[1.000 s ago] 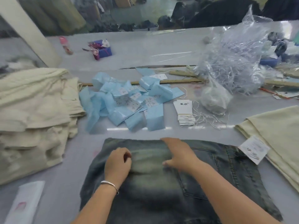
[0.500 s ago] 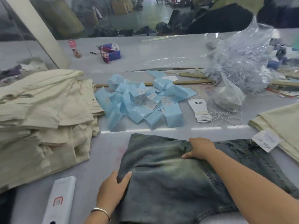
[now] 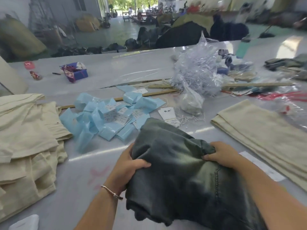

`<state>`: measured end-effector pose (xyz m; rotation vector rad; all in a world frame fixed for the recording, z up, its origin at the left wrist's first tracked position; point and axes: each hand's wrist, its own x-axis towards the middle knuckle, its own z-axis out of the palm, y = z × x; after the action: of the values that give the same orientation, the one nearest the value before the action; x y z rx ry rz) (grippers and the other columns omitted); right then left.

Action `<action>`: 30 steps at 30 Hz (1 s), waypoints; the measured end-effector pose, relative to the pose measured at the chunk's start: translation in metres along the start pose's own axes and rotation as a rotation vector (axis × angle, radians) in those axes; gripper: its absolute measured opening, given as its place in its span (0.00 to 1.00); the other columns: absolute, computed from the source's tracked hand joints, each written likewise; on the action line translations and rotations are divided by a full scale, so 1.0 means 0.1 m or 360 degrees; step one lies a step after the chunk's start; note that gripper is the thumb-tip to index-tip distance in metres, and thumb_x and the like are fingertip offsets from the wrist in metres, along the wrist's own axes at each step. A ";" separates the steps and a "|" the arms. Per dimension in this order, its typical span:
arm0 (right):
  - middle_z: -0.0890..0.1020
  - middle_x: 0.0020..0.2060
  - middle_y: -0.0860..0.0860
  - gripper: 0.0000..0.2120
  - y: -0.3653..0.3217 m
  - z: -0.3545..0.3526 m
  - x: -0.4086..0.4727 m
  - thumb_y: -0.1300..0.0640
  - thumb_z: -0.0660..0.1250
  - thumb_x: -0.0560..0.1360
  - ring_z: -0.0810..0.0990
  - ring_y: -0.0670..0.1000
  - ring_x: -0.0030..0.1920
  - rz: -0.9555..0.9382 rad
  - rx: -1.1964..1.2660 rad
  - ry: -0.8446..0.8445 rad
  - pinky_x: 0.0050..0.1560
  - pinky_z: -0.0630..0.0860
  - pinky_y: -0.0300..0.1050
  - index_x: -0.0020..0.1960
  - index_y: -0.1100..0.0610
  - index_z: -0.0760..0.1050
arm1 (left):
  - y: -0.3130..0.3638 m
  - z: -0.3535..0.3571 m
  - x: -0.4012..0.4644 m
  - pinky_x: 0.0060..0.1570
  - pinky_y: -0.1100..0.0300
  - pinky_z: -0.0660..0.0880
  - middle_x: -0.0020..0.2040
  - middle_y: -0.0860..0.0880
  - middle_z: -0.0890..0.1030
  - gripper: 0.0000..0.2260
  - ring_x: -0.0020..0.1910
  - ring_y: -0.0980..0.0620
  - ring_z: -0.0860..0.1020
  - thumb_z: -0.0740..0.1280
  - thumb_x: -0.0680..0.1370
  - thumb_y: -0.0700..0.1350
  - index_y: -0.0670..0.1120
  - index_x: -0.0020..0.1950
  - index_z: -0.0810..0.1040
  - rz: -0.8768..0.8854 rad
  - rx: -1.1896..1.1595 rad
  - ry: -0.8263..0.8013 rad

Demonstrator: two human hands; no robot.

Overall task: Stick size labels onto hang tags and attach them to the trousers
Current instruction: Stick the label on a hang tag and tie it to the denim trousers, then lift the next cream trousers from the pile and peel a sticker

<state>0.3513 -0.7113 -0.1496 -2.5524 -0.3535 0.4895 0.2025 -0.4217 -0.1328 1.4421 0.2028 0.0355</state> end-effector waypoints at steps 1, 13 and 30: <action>0.82 0.39 0.50 0.07 0.08 -0.21 -0.15 0.54 0.76 0.68 0.80 0.53 0.45 0.0005 0.0140 0.0122 0.45 0.73 0.45 0.42 0.53 0.79 | 0.14 0.12 0.08 0.41 0.59 0.80 0.53 0.43 0.85 0.24 0.50 0.45 0.84 0.71 0.62 0.32 0.52 0.54 0.83 0.0022 -0.0040 -0.0051; 0.85 0.36 0.40 0.14 1.43 -2.55 -1.64 0.44 0.78 0.61 0.82 0.41 0.35 0.0171 0.0420 0.1053 0.41 0.77 0.48 0.45 0.37 0.81 | 1.19 2.76 1.37 0.48 0.59 0.79 0.58 0.45 0.83 0.16 0.57 0.46 0.82 0.70 0.74 0.43 0.48 0.62 0.80 0.0456 -0.0162 -0.0748; 0.65 0.73 0.49 0.28 3.22 -1.86 0.44 0.40 0.66 0.74 0.61 0.55 0.73 0.0430 -0.0583 0.0150 0.73 0.57 0.54 0.71 0.47 0.66 | -1.01 4.42 3.25 0.73 0.51 0.61 0.77 0.51 0.62 0.22 0.76 0.50 0.59 0.59 0.81 0.57 0.55 0.75 0.66 0.0342 0.2275 -0.0802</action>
<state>0.5159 -1.0462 -0.1826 -2.9882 -0.0651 0.4303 0.5823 -0.8207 -0.2195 2.8181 -0.4558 -0.3662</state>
